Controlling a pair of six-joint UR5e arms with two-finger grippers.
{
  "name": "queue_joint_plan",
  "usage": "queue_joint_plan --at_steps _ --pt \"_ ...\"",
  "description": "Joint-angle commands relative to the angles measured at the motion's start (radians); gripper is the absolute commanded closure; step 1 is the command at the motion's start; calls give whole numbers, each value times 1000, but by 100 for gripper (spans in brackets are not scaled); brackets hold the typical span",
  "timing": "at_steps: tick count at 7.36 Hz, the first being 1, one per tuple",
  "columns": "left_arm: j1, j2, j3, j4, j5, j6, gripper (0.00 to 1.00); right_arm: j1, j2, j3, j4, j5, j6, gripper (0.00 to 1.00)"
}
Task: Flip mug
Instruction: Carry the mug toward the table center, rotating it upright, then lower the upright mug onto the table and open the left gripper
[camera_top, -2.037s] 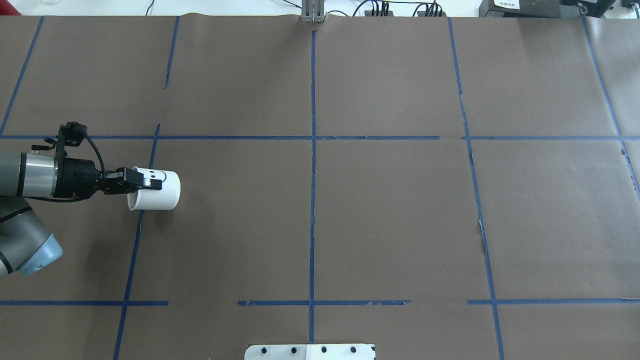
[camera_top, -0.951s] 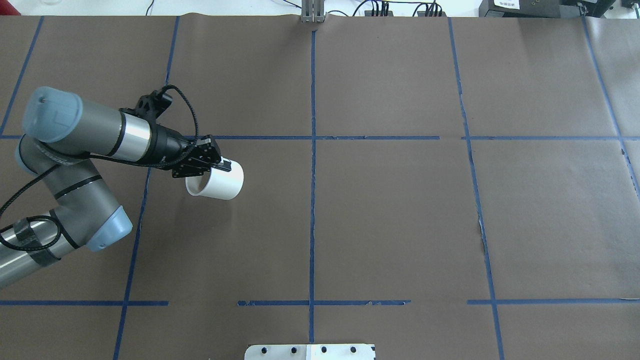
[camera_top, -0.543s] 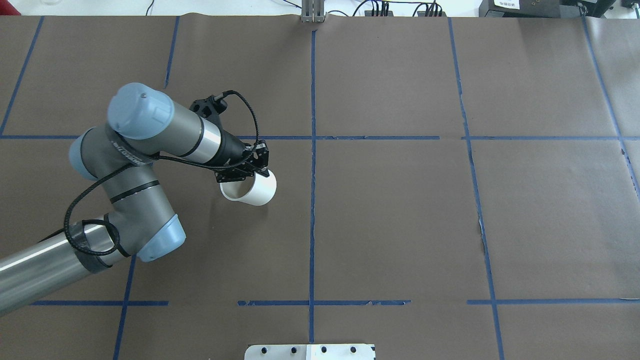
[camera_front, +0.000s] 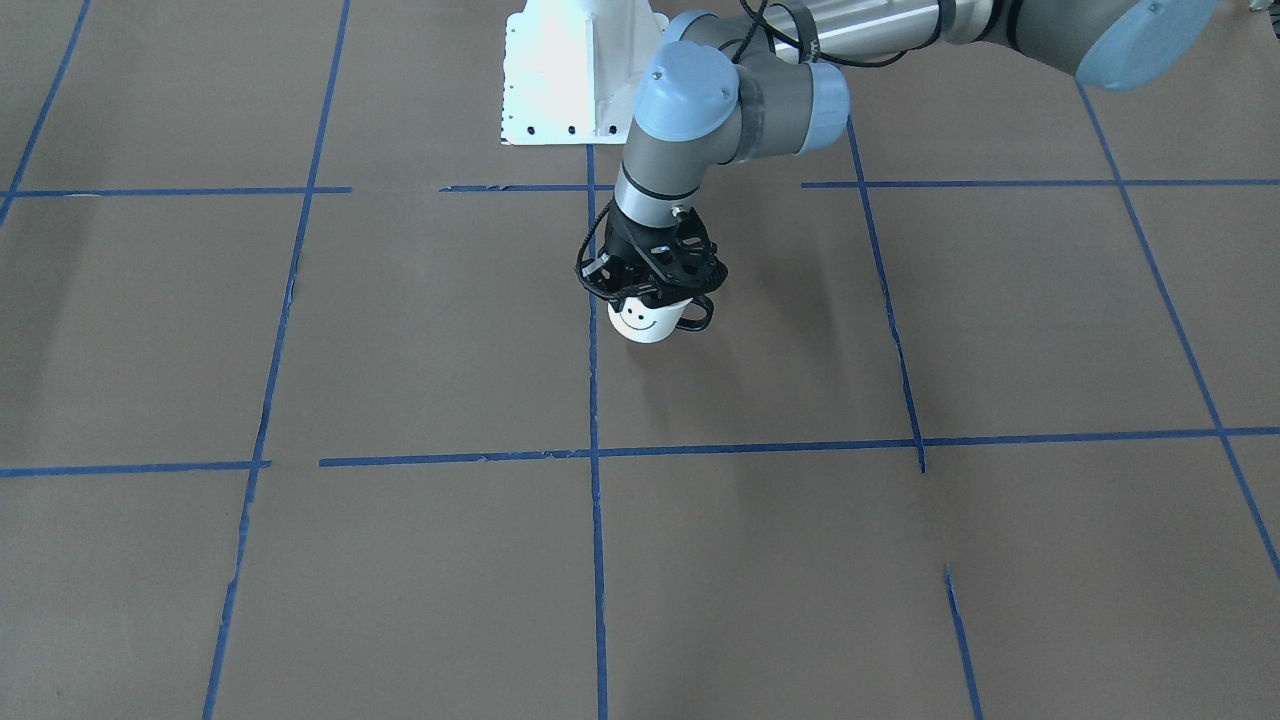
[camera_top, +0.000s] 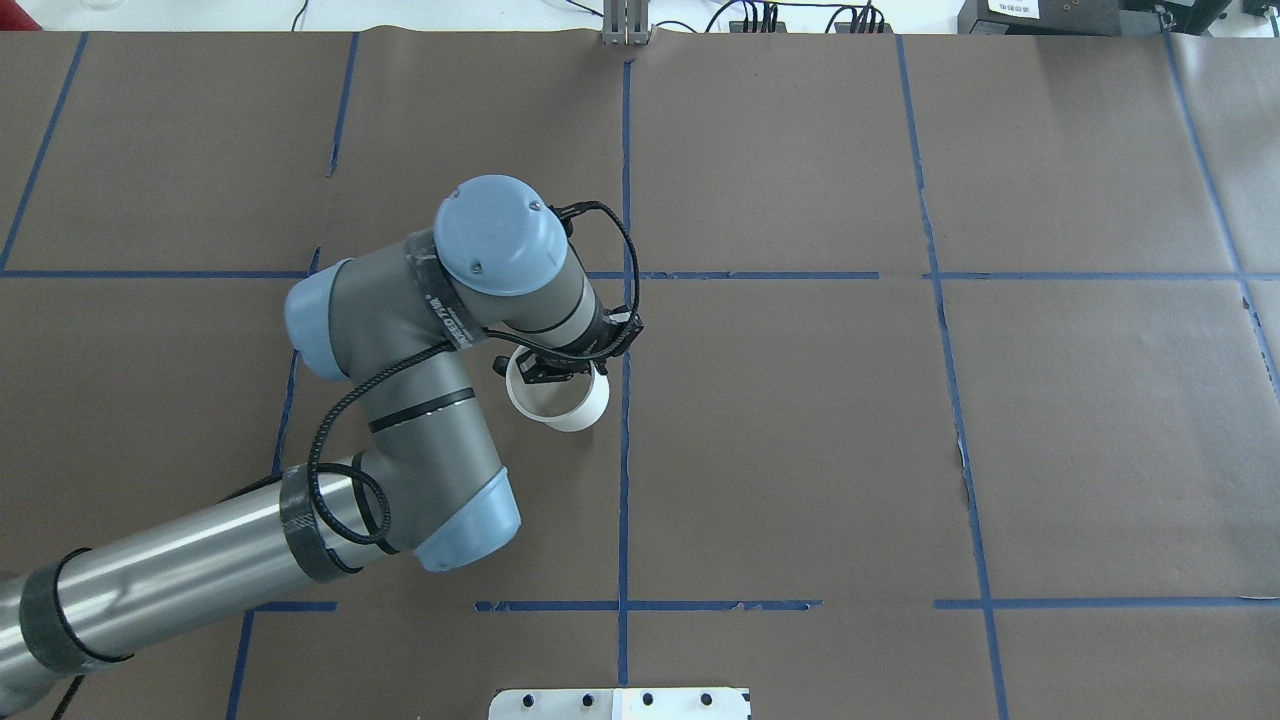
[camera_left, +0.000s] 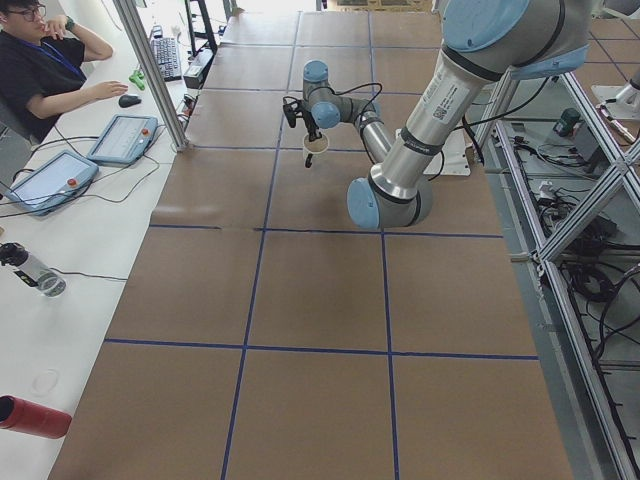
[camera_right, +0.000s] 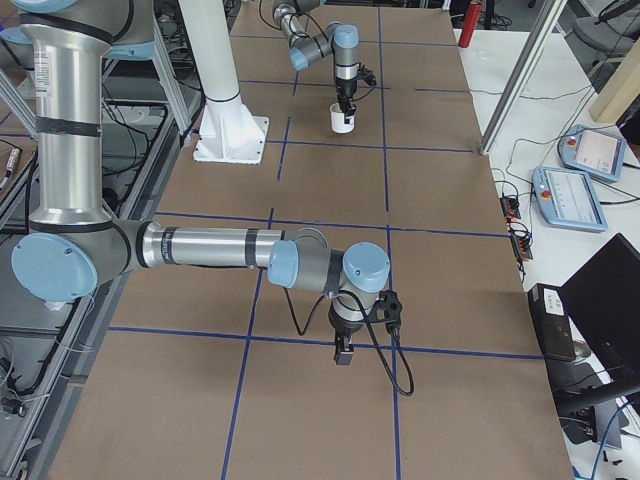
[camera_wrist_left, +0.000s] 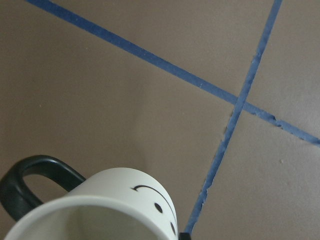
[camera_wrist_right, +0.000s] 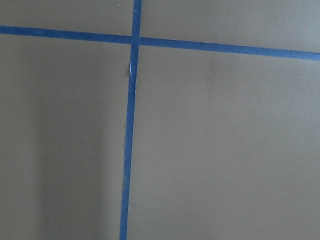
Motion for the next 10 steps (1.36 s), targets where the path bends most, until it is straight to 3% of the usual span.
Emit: queue_joint_plan --at_steps 1,4,5,7,8,10 --pt "67 -89 77 113 9 1 100 0 0 0 0 0 0 0" --pt "78 -112 105 112 9 -1 100 0 0 0 0 0 0 0" --pt "78 -115 106 110 10 -3 82 0 0 0 0 0 0 0" --pt "78 -110 100 109 63 -12 0 0 0 0 0 0 0 0" --pt "76 -98 73 110 62 -10 0 0 0 0 0 0 0 0" --pt "35 12 -167 110 58 40 0 0 0 0 0 0 0 0"
